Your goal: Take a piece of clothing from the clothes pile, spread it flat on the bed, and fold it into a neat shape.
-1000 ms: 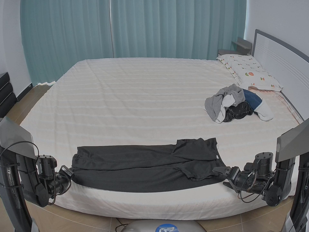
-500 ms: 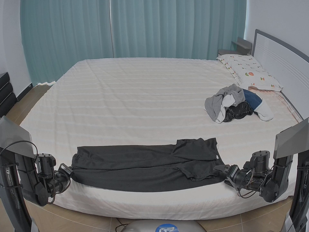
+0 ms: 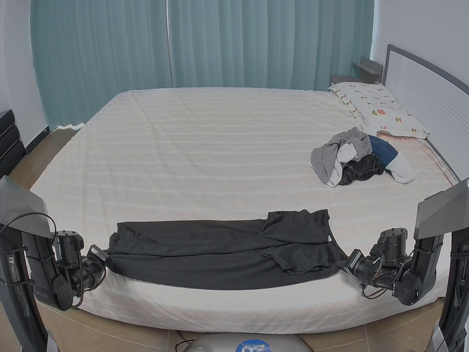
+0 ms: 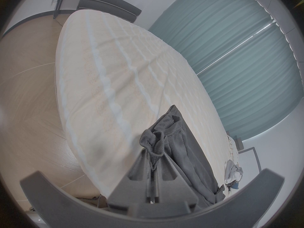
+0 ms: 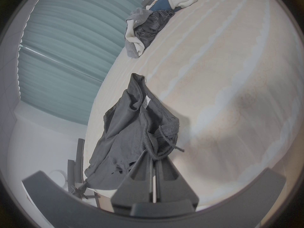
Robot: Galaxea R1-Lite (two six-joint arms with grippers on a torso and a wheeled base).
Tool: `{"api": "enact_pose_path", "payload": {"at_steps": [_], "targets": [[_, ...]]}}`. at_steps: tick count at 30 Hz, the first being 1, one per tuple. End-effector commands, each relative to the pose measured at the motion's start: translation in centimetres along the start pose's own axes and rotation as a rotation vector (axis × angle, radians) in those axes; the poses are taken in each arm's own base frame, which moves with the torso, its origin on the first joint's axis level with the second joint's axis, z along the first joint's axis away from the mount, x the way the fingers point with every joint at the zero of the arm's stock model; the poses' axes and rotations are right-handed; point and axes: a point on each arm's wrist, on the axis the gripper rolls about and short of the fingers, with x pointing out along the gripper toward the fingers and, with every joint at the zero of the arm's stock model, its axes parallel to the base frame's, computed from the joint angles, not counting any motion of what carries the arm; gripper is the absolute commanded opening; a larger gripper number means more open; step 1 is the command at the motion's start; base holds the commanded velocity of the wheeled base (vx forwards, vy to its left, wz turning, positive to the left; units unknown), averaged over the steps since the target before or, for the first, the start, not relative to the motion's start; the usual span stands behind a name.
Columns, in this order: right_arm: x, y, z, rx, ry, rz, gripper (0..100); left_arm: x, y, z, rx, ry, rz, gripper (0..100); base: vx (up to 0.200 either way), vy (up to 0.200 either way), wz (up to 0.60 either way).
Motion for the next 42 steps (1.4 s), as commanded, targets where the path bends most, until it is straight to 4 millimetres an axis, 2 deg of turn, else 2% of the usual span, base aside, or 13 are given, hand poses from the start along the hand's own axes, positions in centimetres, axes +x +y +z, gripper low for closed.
{"api": "enact_pose_path", "payload": {"at_steps": [1, 7, 12, 20, 21, 25, 29, 34, 39, 42], "targets": [[-1.3, 0.1, -0.3, -0.067, 0.009, -0.006, 0, 0.0, 0.0, 0.7, -0.01, -0.023, -0.007, 0, 0.0, 0.0, 0.0], [-2.3, -0.2, -0.7, -0.13, 0.024, -0.023, 0, 0.0, -0.2, 0.9, -0.005, -0.033, -0.017, 0, 0.0, 0.0, 0.0], [-2.8, -0.2, -2.0, -0.193, 0.078, -0.03, 0, 0.0, 0.0, 1.3, -0.012, -0.042, -0.016, 0, 0.0, 0.0, 0.0], [-2.6, -0.5, -1.9, -0.189, 0.077, -0.041, 0, -0.7, 0.8, 0.7, 0.007, 0.008, 0.007, 0, 0.0, 0.0, 0.0], [-2.5, -0.6, -2.0, -0.19, 0.084, -0.045, 100, -0.9, 0.8, 0.7, 0.007, 0.022, -0.001, 100, 0.0, 0.0, 0.0], [-2.5, -0.6, -2.2, -0.201, 0.087, -0.042, 100, -1.1, 1.1, 0.4, 0.02, 0.048, 0.004, 100, 0.0, 0.0, 0.0], [-3.1, 0.2, -1.3, -0.2, 0.039, -0.006, 100, -1.3, 1.4, 1.1, 0.024, 0.023, 0.012, 100, 0.0, 0.0, 0.0], [-4.3, 0.6, 1.3, -0.17, -0.075, 0.016, 100, -2.5, 0.9, 3.6, -0.019, -0.048, -0.057, 100, 0.0, 0.0, 0.0], [-4.1, -0.1, 3.7, -0.133, -0.157, 0.013, 100, -3.8, 0.5, 4.7, -0.011, -0.001, -0.165, 100, 0.0, 0.0, 0.0], [-3.8, -0.6, 4.7, -0.113, -0.178, 0.012, 100, -3.6, 0.6, 5.2, -0.018, -0.01, -0.17, 100, 0.0, 0.0, 0.0]]}}
